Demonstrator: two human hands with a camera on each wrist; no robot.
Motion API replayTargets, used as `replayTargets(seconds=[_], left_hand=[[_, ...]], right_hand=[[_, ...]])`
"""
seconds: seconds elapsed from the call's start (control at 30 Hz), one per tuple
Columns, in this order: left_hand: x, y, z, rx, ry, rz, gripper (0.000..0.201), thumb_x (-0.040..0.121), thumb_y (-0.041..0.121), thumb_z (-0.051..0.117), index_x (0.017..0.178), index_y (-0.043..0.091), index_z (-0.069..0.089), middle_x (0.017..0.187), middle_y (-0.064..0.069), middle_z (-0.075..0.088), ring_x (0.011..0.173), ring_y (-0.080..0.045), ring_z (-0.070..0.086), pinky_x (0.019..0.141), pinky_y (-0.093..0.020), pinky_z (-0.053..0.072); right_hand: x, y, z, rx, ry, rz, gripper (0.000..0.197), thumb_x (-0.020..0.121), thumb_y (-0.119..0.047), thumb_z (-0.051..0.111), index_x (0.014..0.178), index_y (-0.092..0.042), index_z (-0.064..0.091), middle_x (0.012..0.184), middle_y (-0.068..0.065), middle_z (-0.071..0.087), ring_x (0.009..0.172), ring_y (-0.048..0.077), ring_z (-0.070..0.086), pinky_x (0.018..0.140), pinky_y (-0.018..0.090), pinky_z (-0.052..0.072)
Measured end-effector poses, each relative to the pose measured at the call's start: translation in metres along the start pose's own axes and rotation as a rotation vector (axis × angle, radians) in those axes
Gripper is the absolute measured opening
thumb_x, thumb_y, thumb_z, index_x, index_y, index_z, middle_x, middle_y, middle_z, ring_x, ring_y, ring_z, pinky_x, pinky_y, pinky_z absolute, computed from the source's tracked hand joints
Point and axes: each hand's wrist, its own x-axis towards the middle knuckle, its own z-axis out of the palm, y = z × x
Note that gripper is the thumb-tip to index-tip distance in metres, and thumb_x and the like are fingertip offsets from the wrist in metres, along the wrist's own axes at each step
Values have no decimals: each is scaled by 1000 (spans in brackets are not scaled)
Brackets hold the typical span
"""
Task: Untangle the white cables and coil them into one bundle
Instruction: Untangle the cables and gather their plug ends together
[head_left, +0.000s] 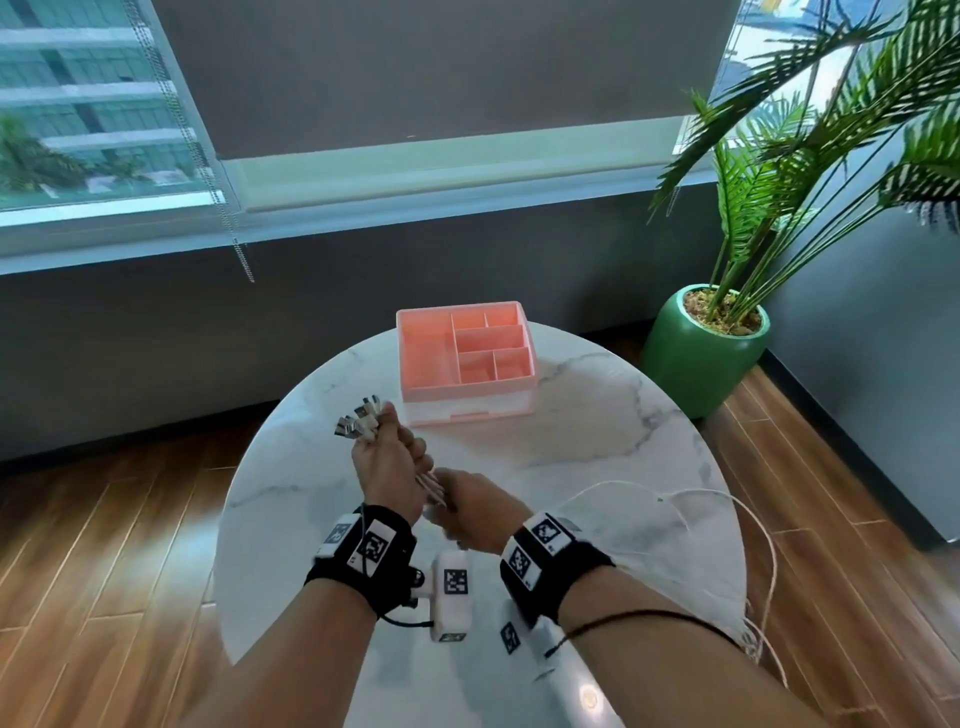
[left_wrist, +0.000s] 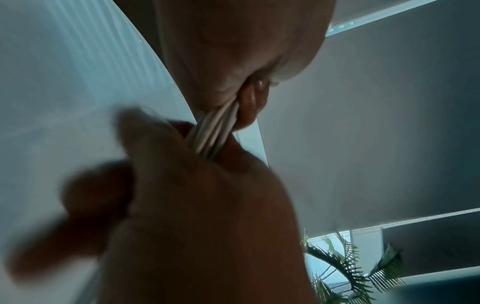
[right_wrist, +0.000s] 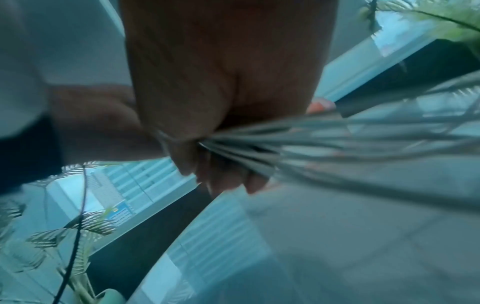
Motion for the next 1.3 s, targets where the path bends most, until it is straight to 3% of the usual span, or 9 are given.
replayTargets(seconds=[0.2, 0.4, 0.53, 0.63, 0.73, 0.8, 0.93, 1.1, 1.3], left_hand=[[18, 22, -35, -100, 124, -10, 35, 102, 31, 56, 74, 20, 39, 52, 5, 31, 41, -10, 29, 40, -21, 28], [26, 18, -41, -133, 184, -4, 33, 104, 26, 52, 73, 21, 41, 52, 5, 31, 37, -9, 29, 39, -16, 23], [24, 1, -37, -113, 171, -53, 33, 104, 26, 51, 73, 22, 42, 54, 4, 30, 37, -9, 29, 38, -17, 23], [19, -18, -34, -127, 117, -126, 34, 104, 30, 51, 73, 20, 41, 57, 2, 31, 38, -11, 34, 40, -21, 34], [8, -29, -31, -99, 5, -197, 38, 104, 34, 50, 72, 17, 44, 50, 1, 38, 42, -16, 47, 62, -39, 58], [2, -34, -32, -84, -34, -255, 39, 104, 35, 51, 70, 18, 44, 49, 2, 37, 41, -15, 44, 67, -44, 59], [0, -36, -36, -151, -9, -324, 41, 104, 37, 50, 69, 19, 39, 49, 5, 28, 37, -11, 28, 42, -22, 39], [3, -26, -41, -228, 68, -317, 44, 104, 38, 49, 67, 19, 36, 47, 6, 25, 35, -9, 25, 37, -19, 29], [2, -27, -35, -207, 63, -281, 44, 104, 38, 49, 66, 20, 37, 48, 6, 25, 36, -9, 24, 38, -19, 27]], right_hand=[[-28, 89, -3, -287, -29, 229, 52, 94, -54, 52, 60, -17, 41, 63, 1, 49, 66, 25, 53, 61, 32, 38], [-102, 188, -30, -357, 32, 520, 37, 92, -58, 53, 76, -24, 52, 87, 2, 62, 95, 26, 65, 75, 32, 45], [-140, 229, -56, -363, 100, 618, 37, 87, -60, 58, 74, -26, 60, 80, -3, 66, 89, 24, 68, 75, 33, 50], [-156, 241, -82, -401, 306, 693, 35, 84, -56, 55, 82, -24, 68, 84, 4, 72, 84, 29, 69, 72, 34, 53], [-167, 238, -111, -475, 598, 656, 37, 97, -48, 47, 72, -24, 58, 67, 5, 66, 61, 31, 60, 59, 33, 52], [-170, 236, -120, -495, 680, 651, 40, 97, -49, 48, 74, -19, 59, 63, 3, 63, 59, 31, 59, 59, 34, 52], [-165, 243, -100, -625, 432, 756, 26, 95, -40, 48, 84, -22, 64, 89, -1, 69, 87, 26, 62, 82, 36, 47], [-144, 235, -54, -505, 154, 887, 36, 86, -49, 51, 115, -30, 61, 132, 4, 49, 123, 31, 44, 104, 43, 42], [-82, 150, -67, -442, -7, 542, 110, 51, -76, 74, 142, -29, 35, 145, -1, 41, 132, 27, 38, 106, 48, 39]])
